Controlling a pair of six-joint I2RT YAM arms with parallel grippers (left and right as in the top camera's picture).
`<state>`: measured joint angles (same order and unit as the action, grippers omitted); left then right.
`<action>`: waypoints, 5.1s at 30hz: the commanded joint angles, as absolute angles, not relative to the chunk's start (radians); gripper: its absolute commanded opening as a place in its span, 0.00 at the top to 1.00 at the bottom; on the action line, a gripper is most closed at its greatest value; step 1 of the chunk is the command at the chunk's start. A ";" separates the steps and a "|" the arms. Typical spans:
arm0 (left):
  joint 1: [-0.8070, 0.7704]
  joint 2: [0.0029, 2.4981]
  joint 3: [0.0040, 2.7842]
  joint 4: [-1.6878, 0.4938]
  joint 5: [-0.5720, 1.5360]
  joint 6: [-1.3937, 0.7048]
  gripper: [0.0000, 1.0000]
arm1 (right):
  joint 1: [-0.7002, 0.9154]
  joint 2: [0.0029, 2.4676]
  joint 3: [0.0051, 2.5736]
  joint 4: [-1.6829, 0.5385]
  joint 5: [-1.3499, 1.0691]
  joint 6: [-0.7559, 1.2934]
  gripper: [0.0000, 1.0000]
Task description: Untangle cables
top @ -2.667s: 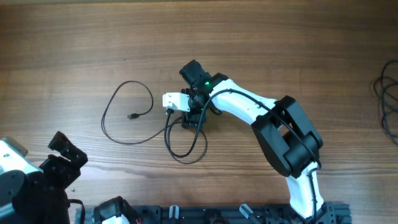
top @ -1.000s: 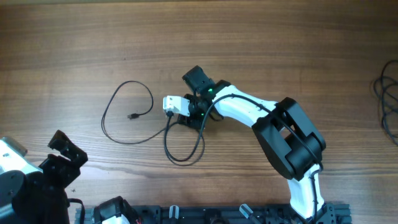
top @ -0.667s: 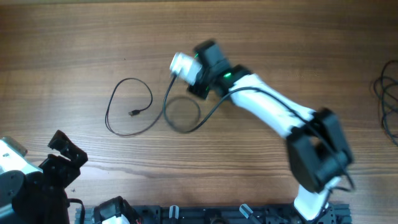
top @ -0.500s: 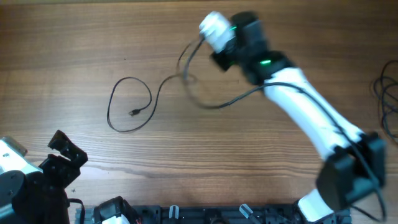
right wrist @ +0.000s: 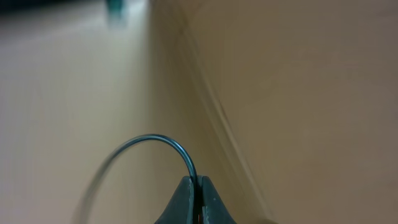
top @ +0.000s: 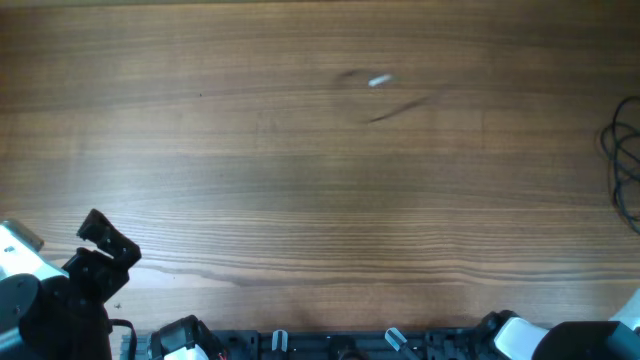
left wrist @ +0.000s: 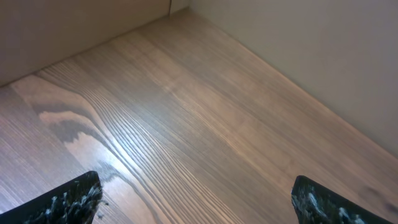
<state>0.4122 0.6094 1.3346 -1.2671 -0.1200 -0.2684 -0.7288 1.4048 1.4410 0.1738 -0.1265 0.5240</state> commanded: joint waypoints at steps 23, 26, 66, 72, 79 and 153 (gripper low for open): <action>0.406 0.607 1.348 -1.288 -0.101 -0.270 0.00 | -0.843 1.672 1.451 -0.040 -0.622 0.806 0.96; 0.406 0.607 1.348 -1.288 -0.101 -0.270 0.00 | -0.843 1.723 1.451 0.018 -0.585 0.931 0.90; 0.406 0.607 1.348 -1.300 -0.067 -0.270 0.00 | -0.294 1.901 1.168 -0.337 0.148 0.795 0.95; 0.406 0.607 1.348 -1.307 -0.060 -0.270 0.00 | -0.294 2.012 1.172 -0.259 0.006 0.654 0.96; 0.406 0.607 1.348 -1.312 -0.056 -0.270 0.00 | -0.305 2.109 1.175 -0.255 0.010 0.663 0.95; 0.406 0.607 1.348 -1.345 -0.057 -0.254 0.00 | -0.051 1.479 1.408 -0.422 -0.848 0.196 0.00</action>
<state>0.4118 0.6090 1.3350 -1.3369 -0.0685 -0.2684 -0.0937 1.5745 1.3998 -0.3454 -0.7704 0.4179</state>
